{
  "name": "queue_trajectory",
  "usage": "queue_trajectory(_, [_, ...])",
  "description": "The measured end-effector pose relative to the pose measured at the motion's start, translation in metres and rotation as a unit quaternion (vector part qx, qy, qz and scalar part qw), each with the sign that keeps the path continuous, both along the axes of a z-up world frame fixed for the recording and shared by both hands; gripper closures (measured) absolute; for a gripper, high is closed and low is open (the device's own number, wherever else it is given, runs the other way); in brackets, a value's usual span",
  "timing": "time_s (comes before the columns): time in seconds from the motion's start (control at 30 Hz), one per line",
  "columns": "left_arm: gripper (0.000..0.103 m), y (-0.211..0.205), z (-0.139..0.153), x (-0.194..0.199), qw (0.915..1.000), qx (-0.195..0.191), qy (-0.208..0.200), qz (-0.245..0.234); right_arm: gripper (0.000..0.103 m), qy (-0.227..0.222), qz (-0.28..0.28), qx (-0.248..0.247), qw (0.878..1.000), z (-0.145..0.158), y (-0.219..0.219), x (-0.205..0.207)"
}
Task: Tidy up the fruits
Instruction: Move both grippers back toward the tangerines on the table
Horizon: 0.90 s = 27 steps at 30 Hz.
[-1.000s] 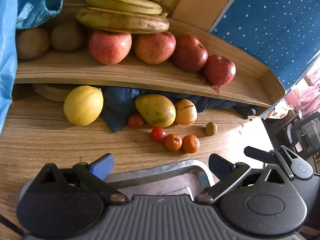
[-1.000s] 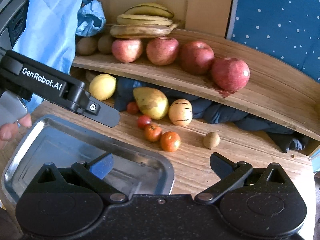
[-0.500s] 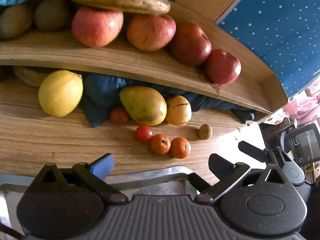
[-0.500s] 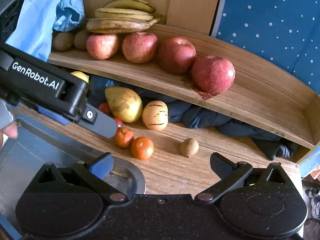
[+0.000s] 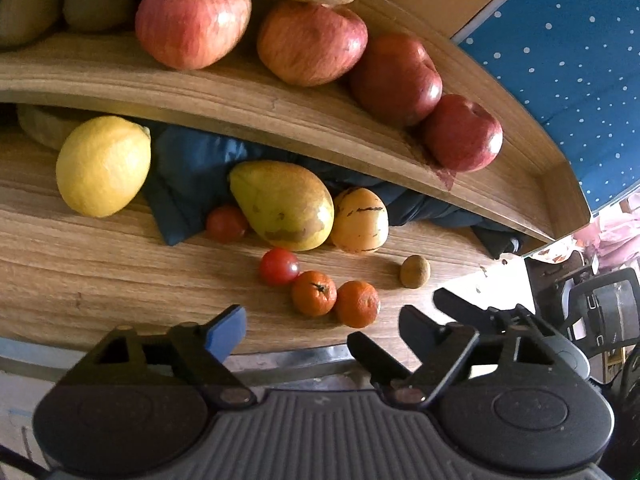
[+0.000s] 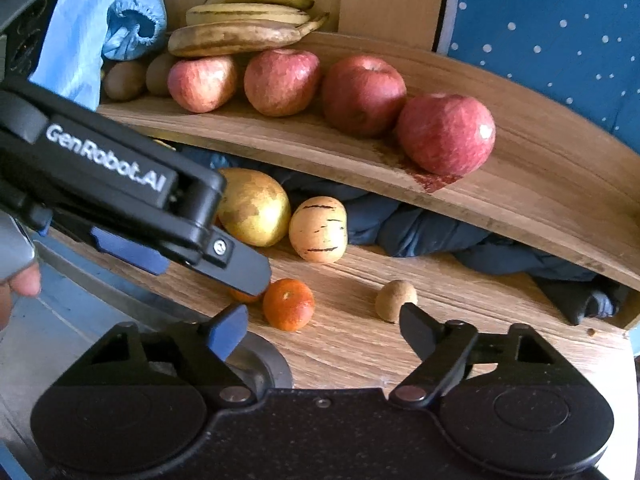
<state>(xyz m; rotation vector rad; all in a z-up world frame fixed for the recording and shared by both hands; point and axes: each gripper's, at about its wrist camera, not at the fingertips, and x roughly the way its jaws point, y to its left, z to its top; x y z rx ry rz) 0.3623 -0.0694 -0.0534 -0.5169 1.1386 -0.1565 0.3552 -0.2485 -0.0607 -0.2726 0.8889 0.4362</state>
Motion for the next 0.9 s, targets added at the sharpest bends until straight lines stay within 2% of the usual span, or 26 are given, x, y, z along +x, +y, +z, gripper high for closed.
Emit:
queue_trajectory(0.23, [0.04, -0.003, -0.006, 0.004, 0.9999, -0.001, 0.006, 0.01, 0.04, 0.01, 0.01, 0.018, 1.0, -0.003, -0.002, 0.003])
queue_trajectory(0.3, [0.043, -0.004, -0.007, 0.005, 0.9999, 0.0, 0.008, 0.014, 0.043, 0.012, 0.013, 0.021, 1.0, -0.004, -0.002, 0.005])
queue_trajectory(0.6, [0.051, -0.005, -0.013, 0.011, 0.9995, 0.006, 0.018, 0.024, 0.053, 0.024, 0.029, 0.046, 0.998, -0.009, -0.005, 0.013])
queue_trajectory(0.77, [0.052, -0.005, -0.016, 0.013, 0.9992, 0.006, 0.026, 0.028, 0.068, 0.034, 0.043, 0.062, 0.997, -0.01, -0.005, 0.013])
queue_trajectory(0.9, [0.053, -0.008, -0.018, 0.015, 0.9992, 0.007, 0.027, 0.029, 0.072, 0.041, 0.049, 0.069, 0.996, -0.01, -0.008, 0.012])
